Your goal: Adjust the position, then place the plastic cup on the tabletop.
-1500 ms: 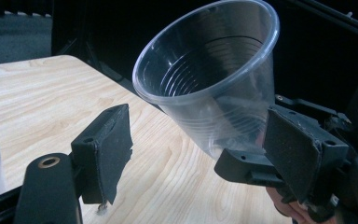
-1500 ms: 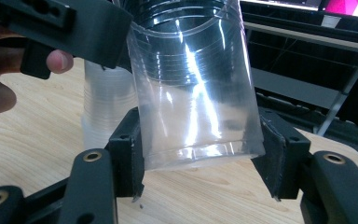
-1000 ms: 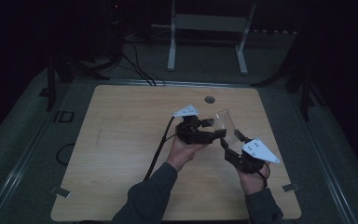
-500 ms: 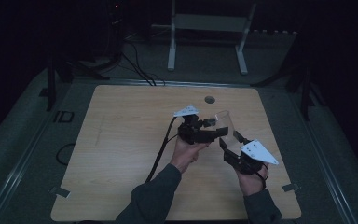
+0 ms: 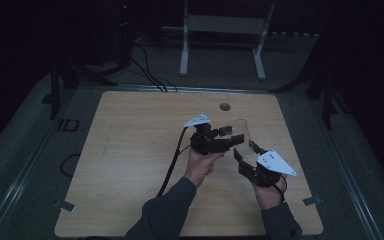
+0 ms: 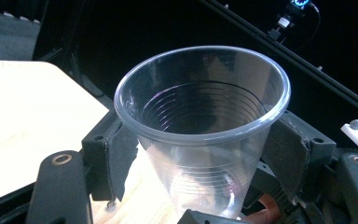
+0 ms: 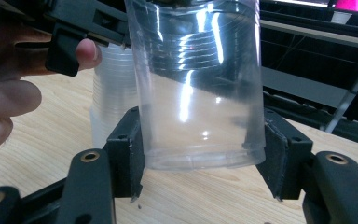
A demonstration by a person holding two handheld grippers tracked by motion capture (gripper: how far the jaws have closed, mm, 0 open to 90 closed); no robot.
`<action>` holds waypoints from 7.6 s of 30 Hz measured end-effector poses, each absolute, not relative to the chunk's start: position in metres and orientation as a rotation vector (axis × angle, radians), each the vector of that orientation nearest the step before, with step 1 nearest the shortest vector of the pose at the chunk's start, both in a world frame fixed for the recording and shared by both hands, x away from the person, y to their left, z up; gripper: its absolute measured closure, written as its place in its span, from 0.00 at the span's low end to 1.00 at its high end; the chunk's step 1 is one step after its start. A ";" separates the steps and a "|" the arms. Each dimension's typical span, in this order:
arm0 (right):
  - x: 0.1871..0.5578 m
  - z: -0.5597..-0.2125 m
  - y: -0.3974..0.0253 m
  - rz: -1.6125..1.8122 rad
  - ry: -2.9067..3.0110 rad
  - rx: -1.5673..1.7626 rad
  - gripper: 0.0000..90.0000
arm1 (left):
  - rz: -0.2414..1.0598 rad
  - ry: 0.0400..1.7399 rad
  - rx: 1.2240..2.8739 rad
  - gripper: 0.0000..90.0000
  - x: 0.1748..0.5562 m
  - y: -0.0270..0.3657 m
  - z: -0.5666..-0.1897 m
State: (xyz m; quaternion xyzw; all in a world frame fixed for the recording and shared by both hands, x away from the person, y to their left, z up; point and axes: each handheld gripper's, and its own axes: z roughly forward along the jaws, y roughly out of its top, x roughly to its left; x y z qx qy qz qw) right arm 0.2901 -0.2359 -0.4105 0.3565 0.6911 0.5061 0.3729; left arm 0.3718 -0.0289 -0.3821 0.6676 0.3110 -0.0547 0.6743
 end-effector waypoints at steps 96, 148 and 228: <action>0.305 -0.413 -0.235 1.368 2.057 0.929 0.45 | 0.201 0.601 1.698 0.31 0.349 -0.043 -0.381; 0.291 -0.430 -0.264 1.370 1.989 1.061 0.31 | 0.329 0.561 1.702 0.33 0.345 -0.038 -0.390; 0.290 -0.431 -0.271 1.372 1.966 1.082 0.31 | 0.355 0.554 1.729 0.33 0.345 -0.028 -0.423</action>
